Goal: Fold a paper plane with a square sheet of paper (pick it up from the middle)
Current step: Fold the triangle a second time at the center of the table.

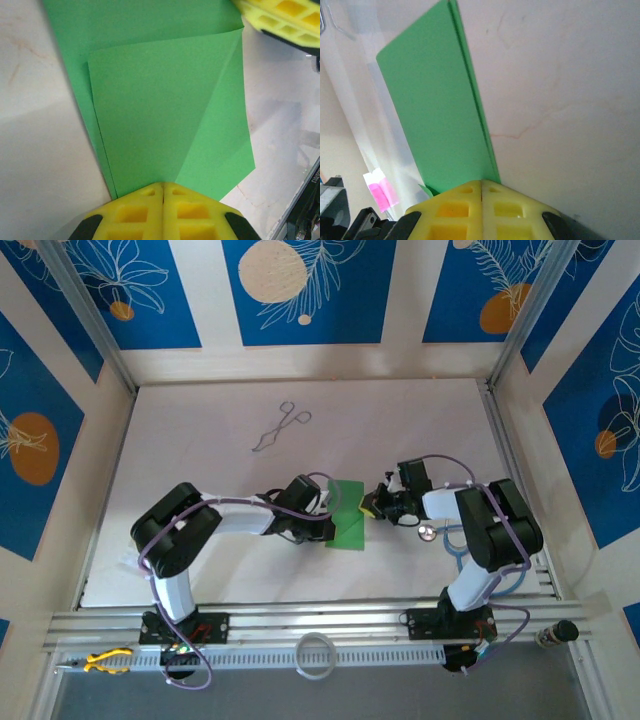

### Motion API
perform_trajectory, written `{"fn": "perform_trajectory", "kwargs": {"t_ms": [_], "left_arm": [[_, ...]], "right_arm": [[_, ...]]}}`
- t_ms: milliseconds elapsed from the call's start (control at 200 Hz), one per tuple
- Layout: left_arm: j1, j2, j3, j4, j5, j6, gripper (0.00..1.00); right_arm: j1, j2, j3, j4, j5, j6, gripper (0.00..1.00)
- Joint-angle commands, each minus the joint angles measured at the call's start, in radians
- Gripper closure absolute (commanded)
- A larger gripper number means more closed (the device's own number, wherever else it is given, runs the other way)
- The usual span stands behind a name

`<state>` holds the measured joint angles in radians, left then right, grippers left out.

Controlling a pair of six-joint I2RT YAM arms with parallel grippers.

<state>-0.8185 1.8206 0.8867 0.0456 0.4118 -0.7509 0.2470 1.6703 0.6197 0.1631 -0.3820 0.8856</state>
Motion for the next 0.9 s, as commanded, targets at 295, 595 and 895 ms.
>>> {"fn": "perform_trajectory", "kwargs": {"t_ms": [295, 595, 895], "left_arm": [[0.002, 0.037, -0.044, -0.067, -0.019, -0.031, 1.0], [0.003, 0.01, -0.046, -0.07, -0.024, -0.033, 1.0], [-0.001, -0.031, -0.039, -0.049, -0.01, -0.033, 1.0]], "right_arm": [[0.127, -0.184, -0.034, -0.052, 0.022, -0.014, 0.97], [0.137, -0.069, -0.044, -0.045, 0.071, -0.017, 0.99], [0.073, -0.009, -0.031, -0.074, 0.053, -0.055, 1.0]]}}
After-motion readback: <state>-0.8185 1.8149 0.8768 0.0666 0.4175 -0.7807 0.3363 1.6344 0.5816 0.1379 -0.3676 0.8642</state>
